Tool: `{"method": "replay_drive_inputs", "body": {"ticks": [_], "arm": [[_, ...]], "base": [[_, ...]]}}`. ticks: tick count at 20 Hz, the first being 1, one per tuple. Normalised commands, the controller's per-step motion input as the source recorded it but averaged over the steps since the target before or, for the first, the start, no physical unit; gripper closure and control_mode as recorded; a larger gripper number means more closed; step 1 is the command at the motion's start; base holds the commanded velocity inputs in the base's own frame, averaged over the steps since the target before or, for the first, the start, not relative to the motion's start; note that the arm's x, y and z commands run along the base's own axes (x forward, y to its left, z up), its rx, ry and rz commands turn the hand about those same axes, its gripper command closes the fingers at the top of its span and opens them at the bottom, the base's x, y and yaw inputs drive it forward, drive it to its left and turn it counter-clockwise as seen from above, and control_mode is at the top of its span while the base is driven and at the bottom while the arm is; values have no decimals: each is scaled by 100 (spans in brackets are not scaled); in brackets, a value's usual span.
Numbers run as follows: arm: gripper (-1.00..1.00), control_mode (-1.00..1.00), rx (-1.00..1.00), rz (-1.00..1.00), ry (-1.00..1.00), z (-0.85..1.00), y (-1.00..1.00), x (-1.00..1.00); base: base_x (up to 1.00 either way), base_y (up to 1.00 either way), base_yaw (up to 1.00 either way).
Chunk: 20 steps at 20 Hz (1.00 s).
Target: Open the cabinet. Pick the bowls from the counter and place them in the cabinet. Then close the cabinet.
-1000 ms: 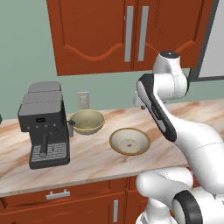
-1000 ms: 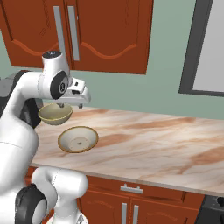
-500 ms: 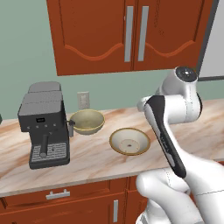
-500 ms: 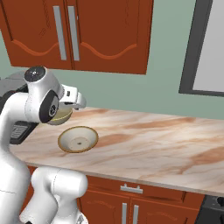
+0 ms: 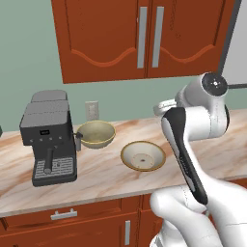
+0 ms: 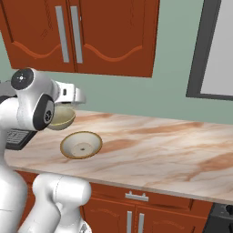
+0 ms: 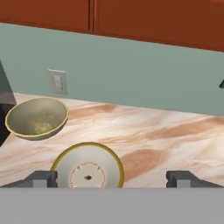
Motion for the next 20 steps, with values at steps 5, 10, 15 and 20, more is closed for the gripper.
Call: {"method": "replay_drive_inputs", "body": {"ticks": [5,10,15,20], "arm": [[-100,-100,-10,0,-10,84,3,0],[-100,-100,-1,2,-20,56,0,0],[-100,-100,0,8,-30,17,0,2],[-100,-100,0,6,-33,12,0,4]], "base": [[0,0,0],[0,0,0],[0,0,0],[0,0,0]]}}
